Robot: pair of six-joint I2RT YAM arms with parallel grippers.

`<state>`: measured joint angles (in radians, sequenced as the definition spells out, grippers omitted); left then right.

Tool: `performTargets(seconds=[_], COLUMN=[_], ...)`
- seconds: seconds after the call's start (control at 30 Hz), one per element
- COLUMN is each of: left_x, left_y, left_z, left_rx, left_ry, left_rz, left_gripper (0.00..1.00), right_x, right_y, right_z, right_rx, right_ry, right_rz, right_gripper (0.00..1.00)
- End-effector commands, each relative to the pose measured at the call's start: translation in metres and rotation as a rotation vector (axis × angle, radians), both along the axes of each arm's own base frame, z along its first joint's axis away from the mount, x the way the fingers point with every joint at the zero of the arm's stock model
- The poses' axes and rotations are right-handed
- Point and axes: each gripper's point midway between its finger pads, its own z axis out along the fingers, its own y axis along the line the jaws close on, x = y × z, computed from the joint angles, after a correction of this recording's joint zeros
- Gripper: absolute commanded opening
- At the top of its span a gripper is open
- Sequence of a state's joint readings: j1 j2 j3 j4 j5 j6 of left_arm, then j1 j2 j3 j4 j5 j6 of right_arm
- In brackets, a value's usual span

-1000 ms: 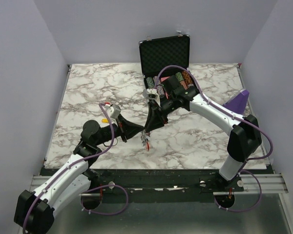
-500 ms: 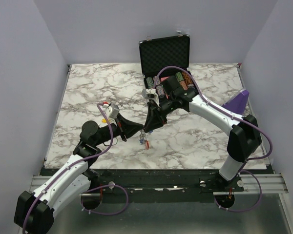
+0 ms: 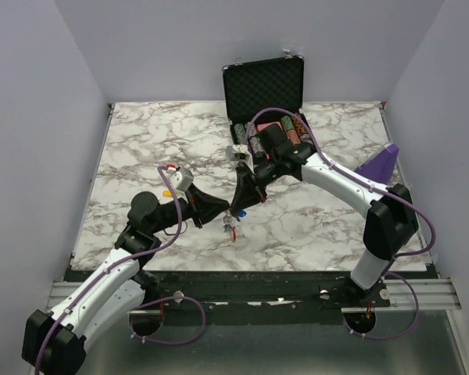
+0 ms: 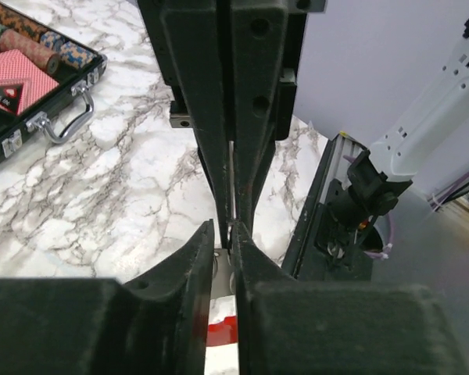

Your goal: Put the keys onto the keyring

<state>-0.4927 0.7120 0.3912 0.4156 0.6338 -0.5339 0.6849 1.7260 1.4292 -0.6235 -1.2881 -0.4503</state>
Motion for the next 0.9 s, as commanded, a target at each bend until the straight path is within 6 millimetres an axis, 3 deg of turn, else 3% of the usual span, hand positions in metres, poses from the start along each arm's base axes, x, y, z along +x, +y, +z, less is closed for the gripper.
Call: performTargets(seconds=[0.0,0.1,0.3,0.67,0.87], left_x=[-0.006,-0.011,-0.020,-0.010,-0.003], left_y=[0.002,0.007,0.015,-0.012,-0.022], left_z=[-0.004,-0.009,-0.008,-0.011,-0.012], left_rx=[0.129,0.244,0.402,0.316,0.251], left_ry=[-0.003,0.023,0.028,0.162,0.149], left_rz=[-0.050,-0.083,-0.160,-0.281,-0.303], left_gripper=[0.41,0.55,0.71,0.73,0.70], right_x=[-0.005,-0.002,0.007,0.005,0.001], right_y=[-0.005,-0.010,-0.020,-0.023,-0.021], right_z=[0.001,-0.006,-0.022,-0.023,-0.023], right_rx=[-0.012,-0.061,-0.170,-0.183,-0.172], right_ry=[-0.049,-0.086,-0.179,-0.195,-0.174], right_rz=[0.029,0.024,0.030,0.045,0.062], right_gripper=[0.01,0.01,0.01,0.01,0.01])
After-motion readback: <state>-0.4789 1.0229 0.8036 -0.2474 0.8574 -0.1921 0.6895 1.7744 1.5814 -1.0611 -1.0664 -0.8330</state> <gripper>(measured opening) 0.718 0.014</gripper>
